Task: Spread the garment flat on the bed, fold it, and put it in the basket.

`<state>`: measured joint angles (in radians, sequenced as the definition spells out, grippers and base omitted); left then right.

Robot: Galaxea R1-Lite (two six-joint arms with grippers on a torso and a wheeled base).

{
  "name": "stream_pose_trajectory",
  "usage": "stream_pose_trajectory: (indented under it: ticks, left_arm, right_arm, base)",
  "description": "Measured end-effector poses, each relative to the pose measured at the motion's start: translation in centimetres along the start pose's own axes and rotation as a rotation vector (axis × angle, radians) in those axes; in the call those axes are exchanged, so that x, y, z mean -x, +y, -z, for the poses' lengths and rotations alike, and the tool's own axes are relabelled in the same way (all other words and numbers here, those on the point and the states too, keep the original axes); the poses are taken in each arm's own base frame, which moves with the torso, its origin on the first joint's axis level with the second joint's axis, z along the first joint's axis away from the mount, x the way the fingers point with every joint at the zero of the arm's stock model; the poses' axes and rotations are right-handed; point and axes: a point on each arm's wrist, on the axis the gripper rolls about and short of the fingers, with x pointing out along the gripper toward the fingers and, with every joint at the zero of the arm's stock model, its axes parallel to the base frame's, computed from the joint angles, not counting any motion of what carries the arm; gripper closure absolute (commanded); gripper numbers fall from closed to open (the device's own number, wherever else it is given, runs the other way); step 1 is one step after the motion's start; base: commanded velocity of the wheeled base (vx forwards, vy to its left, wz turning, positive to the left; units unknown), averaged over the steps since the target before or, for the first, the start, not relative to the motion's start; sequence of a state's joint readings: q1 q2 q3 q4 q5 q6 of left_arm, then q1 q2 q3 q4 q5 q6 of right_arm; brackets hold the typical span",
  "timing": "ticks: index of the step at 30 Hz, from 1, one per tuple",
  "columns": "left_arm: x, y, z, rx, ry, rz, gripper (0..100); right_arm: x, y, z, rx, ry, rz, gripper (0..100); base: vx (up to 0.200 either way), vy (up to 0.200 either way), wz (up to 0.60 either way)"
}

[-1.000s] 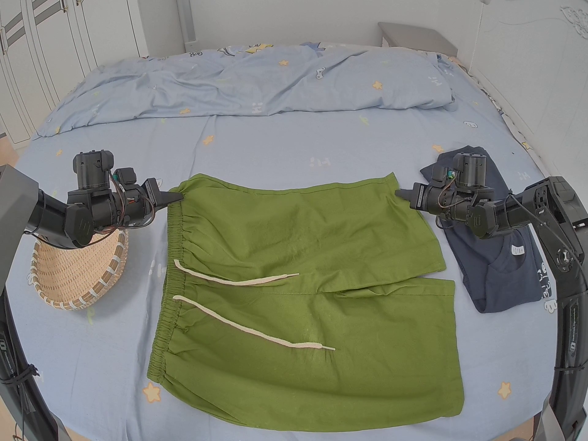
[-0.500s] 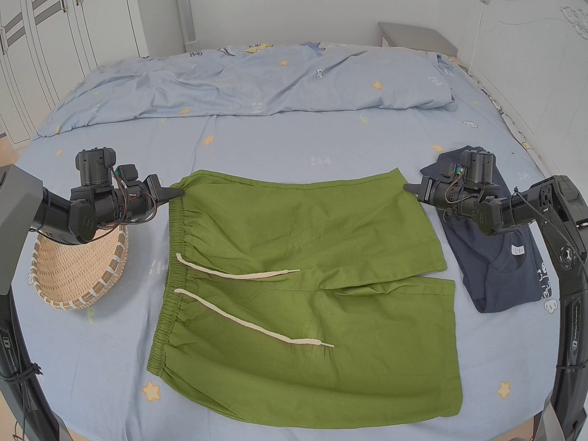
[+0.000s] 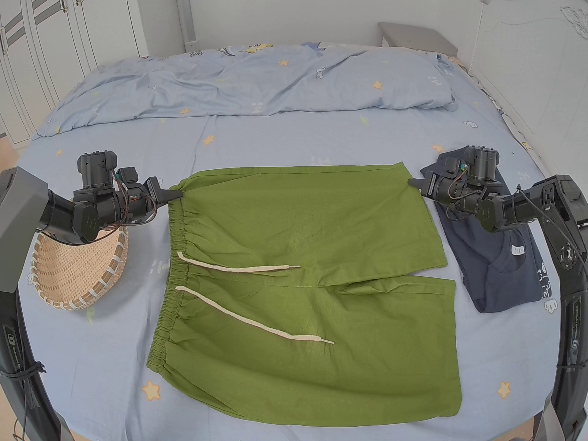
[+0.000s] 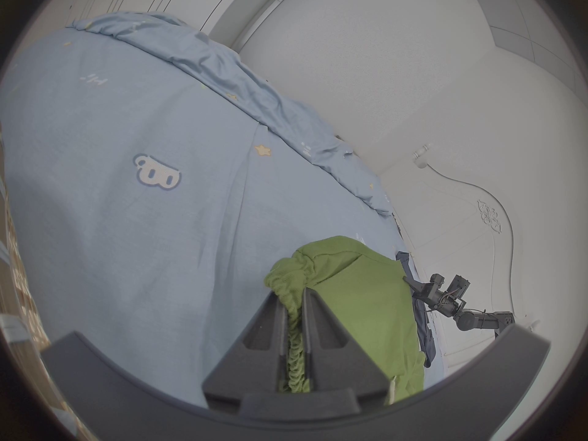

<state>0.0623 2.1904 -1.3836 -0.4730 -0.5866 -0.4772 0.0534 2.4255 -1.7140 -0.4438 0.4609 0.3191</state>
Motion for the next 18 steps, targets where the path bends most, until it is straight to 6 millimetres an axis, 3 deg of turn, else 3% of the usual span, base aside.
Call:
stream_pose_trajectory:
  ticks: [2, 3, 5, 6, 18]
  left_arm:
    - [-0.12, 0.12, 0.05, 0.002, 0.001, -0.001, 100]
    - [-0.17, 0.16, 0.06, 0.002, 0.001, -0.002, 0]
    - [-0.28, 0.26, 0.06, 0.002, -0.001, -0.006, 0]
    - [-0.32, 0.32, 0.08, 0.003, -0.001, -0.009, 0]
    - [-0.54, 0.38, 0.13, 0.001, -0.012, -0.026, 0]
  right_arm:
    - [0.01, -0.05, -0.04, 0.000, -0.002, 0.003, 100]
    - [0.01, -0.05, -0.05, 0.001, -0.003, 0.004, 100]
    - [0.00, -0.05, -0.07, 0.001, -0.003, 0.004, 100]
    - [-0.02, -0.05, -0.05, 0.000, -0.002, 0.005, 0]
    - [0.06, 0.20, -0.25, 0.005, -0.009, 0.003, 0]
  base:
    - [0.000, 0.000, 0.00]
    - [0.000, 0.000, 0.00]
    - [0.000, 0.000, 0.00]
    - [0.000, 0.000, 0.00]
    - [0.000, 0.000, 0.00]
